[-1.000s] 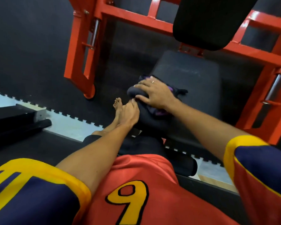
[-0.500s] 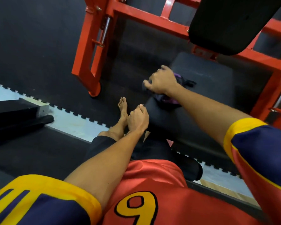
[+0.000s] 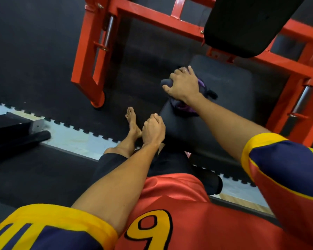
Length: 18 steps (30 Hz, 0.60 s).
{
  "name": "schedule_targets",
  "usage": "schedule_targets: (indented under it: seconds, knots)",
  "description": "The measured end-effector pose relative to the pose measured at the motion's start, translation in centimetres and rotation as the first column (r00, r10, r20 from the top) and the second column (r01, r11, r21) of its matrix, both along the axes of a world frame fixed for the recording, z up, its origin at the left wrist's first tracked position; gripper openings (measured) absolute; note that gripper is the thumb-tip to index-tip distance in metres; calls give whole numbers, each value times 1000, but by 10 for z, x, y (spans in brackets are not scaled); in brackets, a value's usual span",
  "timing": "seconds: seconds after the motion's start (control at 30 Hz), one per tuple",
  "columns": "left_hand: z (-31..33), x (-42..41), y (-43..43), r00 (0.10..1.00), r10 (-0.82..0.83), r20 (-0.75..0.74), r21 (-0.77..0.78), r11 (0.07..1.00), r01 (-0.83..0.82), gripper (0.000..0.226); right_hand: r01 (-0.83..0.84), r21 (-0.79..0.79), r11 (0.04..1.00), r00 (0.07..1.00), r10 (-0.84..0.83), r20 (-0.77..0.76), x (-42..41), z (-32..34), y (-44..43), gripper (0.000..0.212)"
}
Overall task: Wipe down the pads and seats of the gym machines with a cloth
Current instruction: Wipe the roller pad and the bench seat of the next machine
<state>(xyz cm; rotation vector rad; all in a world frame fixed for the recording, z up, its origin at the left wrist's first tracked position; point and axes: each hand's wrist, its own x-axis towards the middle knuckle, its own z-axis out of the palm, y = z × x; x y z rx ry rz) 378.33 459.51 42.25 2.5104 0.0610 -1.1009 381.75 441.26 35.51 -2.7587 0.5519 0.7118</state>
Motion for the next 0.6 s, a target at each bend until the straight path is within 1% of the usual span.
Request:
schedule_targets:
  seconds: [0.07, 0.13, 0.17, 0.2, 0.27, 0.3, 0.37, 0.43, 0.5, 0.6]
  knots:
    - [-1, -1, 1, 1000, -4, 10, 15, 1000, 4, 43, 30, 50, 998, 997, -33, 63, -11, 4, 23, 59]
    - [0, -1, 2, 999, -45, 15, 38, 998, 44, 41, -32, 145, 989, 977, 1, 212, -42, 12, 47, 54]
    - [1, 1, -1, 997, -80, 18, 52, 996, 79, 40, -75, 177, 981, 964, 27, 263, -56, 15, 49, 52]
    - [4, 3, -3, 994, -111, 13, 70, 991, 110, 40, -126, 199, 972, 958, 67, 277, -65, 17, 43, 52]
    - [9, 10, -10, 987, -160, 22, 99, 983, 157, 39, -194, 172, 966, 959, 151, 239, -59, 13, 15, 56]
    - [13, 12, -14, 982, -186, 27, 102, 978, 183, 40, -171, 145, 975, 973, 144, 179, -49, 7, 0, 58]
    - [20, 15, -24, 973, -229, 16, 94, 970, 226, 43, -21, 128, 992, 1000, 20, 6, -22, -1, -28, 62]
    - [19, 15, -29, 971, -238, 4, 75, 969, 237, 44, 93, 121, 988, 992, -81, -98, -2, -4, -37, 65]
    - [11, 15, -30, 977, -215, 9, 39, 976, 214, 45, 112, 142, 983, 991, -101, -83, -1, -1, -22, 64]
    - [3, 12, -34, 983, -184, 12, -10, 983, 184, 45, 71, 184, 980, 994, -86, 73, -38, 13, 5, 60]
